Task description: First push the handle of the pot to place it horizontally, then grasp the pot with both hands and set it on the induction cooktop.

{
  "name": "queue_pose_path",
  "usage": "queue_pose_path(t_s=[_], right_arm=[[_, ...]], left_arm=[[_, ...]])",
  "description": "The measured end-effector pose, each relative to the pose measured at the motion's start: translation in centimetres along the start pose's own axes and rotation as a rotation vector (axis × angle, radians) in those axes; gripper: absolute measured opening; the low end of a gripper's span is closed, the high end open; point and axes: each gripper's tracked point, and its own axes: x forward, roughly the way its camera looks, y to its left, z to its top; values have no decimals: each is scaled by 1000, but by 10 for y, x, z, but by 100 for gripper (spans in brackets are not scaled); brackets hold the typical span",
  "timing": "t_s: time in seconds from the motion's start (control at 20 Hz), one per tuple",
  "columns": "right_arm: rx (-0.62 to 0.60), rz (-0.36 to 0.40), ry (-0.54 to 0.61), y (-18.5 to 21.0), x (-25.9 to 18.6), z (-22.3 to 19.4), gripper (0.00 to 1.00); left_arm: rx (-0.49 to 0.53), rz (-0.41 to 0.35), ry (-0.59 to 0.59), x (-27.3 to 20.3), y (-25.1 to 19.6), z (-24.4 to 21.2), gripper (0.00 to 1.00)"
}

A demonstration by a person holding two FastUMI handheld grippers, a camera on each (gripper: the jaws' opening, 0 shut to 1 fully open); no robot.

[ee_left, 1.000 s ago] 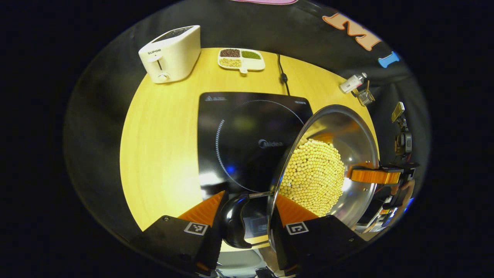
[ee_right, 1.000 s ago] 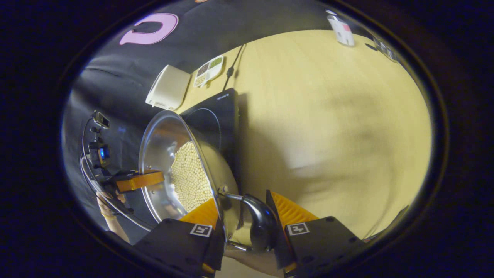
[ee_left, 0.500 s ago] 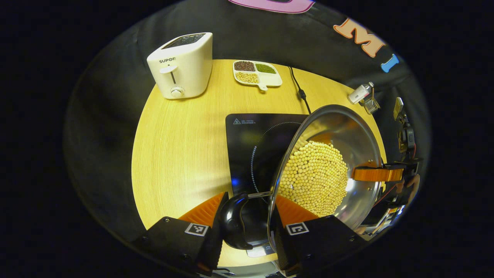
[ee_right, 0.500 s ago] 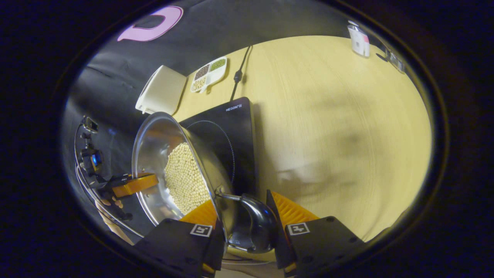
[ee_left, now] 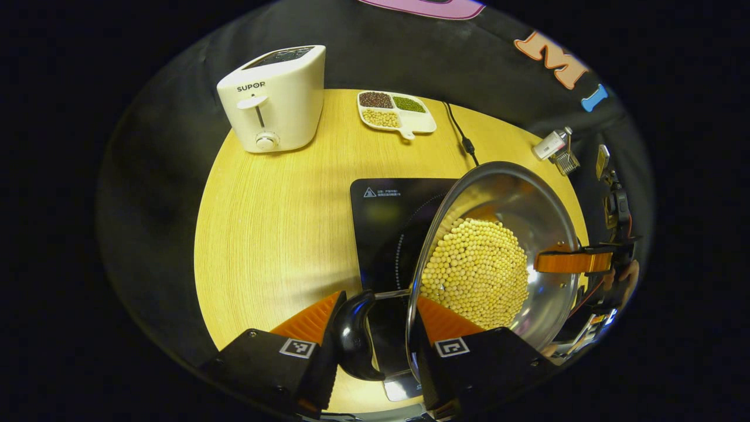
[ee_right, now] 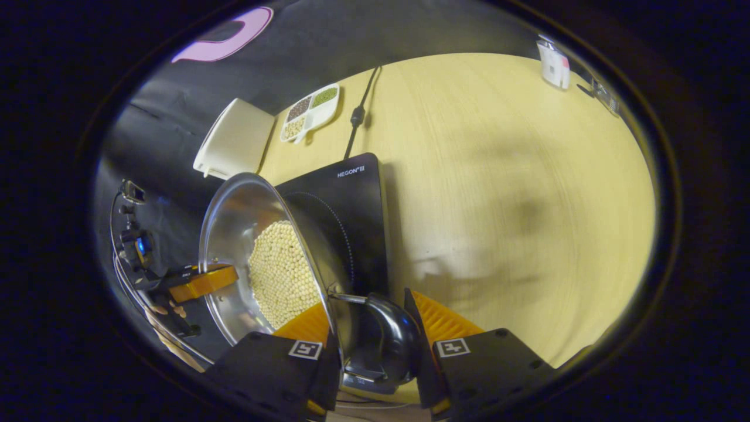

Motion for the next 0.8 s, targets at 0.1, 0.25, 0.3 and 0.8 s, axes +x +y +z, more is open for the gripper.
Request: queue_pose_path(t_s=[0.1,0.25,0.3,0.8], right_arm=[[-5,2,-10,0,0,2,51],[-4,6,-11,2,1,4,51],[-7,9,-11,2,3,4,51],[8,66,-82,11,-24,18,65]], left_arm=[[6,-1,-8,0,0,2,60],[12,-6,-15,0,2,3,61],[10,-8,-14,1,1,2,61],[-51,36,-70,-2,7,3,71]])
